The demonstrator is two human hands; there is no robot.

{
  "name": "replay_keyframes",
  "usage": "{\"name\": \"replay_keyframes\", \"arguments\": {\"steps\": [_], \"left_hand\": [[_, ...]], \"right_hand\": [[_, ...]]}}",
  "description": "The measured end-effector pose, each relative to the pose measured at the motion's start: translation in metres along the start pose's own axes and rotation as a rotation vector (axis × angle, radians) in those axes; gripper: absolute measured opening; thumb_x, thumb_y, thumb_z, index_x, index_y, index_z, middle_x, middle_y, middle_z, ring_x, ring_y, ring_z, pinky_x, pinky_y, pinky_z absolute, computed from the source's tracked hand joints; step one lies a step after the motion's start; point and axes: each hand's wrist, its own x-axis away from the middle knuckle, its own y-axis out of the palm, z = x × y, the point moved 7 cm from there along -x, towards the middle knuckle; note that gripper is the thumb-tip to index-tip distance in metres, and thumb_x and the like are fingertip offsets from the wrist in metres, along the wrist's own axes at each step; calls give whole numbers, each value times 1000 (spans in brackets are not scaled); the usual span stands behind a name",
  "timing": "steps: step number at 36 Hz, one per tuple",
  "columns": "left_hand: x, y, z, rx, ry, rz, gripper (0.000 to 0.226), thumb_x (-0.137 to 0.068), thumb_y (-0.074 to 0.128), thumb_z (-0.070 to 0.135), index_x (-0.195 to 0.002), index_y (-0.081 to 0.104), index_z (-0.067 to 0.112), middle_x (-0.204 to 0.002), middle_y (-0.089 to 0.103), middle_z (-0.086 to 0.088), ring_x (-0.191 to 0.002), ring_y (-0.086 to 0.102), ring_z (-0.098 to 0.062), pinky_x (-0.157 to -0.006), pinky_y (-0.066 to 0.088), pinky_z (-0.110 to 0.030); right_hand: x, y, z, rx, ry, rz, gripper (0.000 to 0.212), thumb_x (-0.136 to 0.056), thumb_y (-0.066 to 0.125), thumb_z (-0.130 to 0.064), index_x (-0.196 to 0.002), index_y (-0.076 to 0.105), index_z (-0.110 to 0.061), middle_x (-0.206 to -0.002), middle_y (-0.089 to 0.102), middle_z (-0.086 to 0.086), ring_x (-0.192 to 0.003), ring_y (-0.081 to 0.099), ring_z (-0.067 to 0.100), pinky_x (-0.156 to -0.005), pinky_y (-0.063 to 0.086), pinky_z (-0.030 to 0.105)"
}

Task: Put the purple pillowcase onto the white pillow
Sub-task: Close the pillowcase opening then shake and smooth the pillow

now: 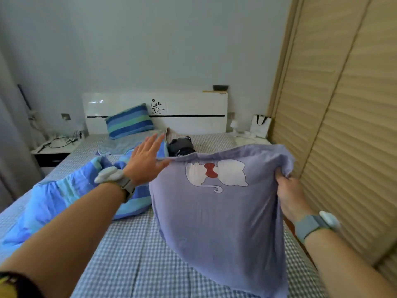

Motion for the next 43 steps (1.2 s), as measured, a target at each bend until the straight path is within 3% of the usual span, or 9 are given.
{"name": "replay_keyframes", "arguments": {"steps": [6, 13, 16, 18, 22, 27, 33, 37, 43], "left_hand": [[-31, 56, 63, 48, 105, -270, 48, -100, 44, 53, -145, 45, 39, -143, 55, 7, -137, 45, -18, -116, 31, -38], [-25, 66, 108, 27, 311, -83, 46, -90, 34, 47, -123, 63, 31, -120, 69, -1, -110, 63, -30, -90, 52, -42], [-34, 61, 115, -48, 199, -20, 25, -97, 39, 31, -98, 61, 19, -98, 70, -18, -91, 64, -44, -72, 50, -45], [-34, 59, 128, -76, 220, -3, 13, -97, 45, 23, -92, 56, 18, -95, 68, -15, -88, 63, -44, -66, 44, -42], [-41, 35, 152, -168, 370, -4, 6, -92, 46, 18, -89, 51, 20, -94, 60, -6, -83, 63, -40, -64, 48, -44], [-79, -53, 173, -395, 327, 107, 15, -97, 43, 23, -98, 57, 20, -100, 67, -11, -88, 65, -39, -65, 44, -38], [-53, -166, 203, -119, 493, 558, 14, -84, 43, 22, -74, 49, 15, -71, 62, -14, -64, 59, -38, -55, 44, -40], [-48, -78, 200, -538, 271, -124, 28, -95, 47, 23, -116, 66, 21, -111, 67, -12, -103, 66, -37, -77, 50, -38], [-48, -116, 186, -367, 259, 66, 19, -91, 48, 20, -97, 66, 18, -98, 67, -17, -93, 66, -40, -71, 48, -38]], "right_hand": [[-4, -49, 13, -13, 63, 172, 34, -99, 53, -42, -106, 69, -13, -99, 70, 4, -97, 64, 23, -82, 52, 41], [-16, -102, 17, 222, 131, 403, 24, -100, 47, -21, -110, 65, -8, -102, 64, 15, -104, 61, 34, -75, 42, 35], [-8, -84, -40, 672, -353, 511, 36, -95, 56, -17, -128, 54, -3, -123, 59, 22, -114, 51, 39, -94, 38, 41], [-6, -27, -61, 891, -713, 191, 57, -89, 65, -34, -138, 46, -11, -127, 54, 8, -119, 46, 27, -103, 33, 39], [-36, 29, -53, 1289, -601, -361, 29, -97, 50, -46, -105, 60, -20, -102, 60, 4, -105, 57, 30, -79, 37, 35], [-57, 39, -159, 1319, -823, -121, 34, -105, 34, -37, -86, 56, -20, -84, 66, 8, -77, 62, 32, -63, 46, 36], [-15, 8, -249, 931, -1174, 403, 29, -100, 41, -30, -85, 58, -12, -65, 59, 8, -55, 50, 32, -50, 32, 33], [-58, 59, -170, 1502, -701, -242, 24, -98, 45, -25, -104, 67, -20, -106, 69, 12, -96, 67, 33, -70, 47, 35], [-36, 79, -166, 1272, -811, -230, 39, -82, 36, -38, -106, 64, -25, -113, 61, 6, -108, 55, 32, -91, 45, 42]]}}
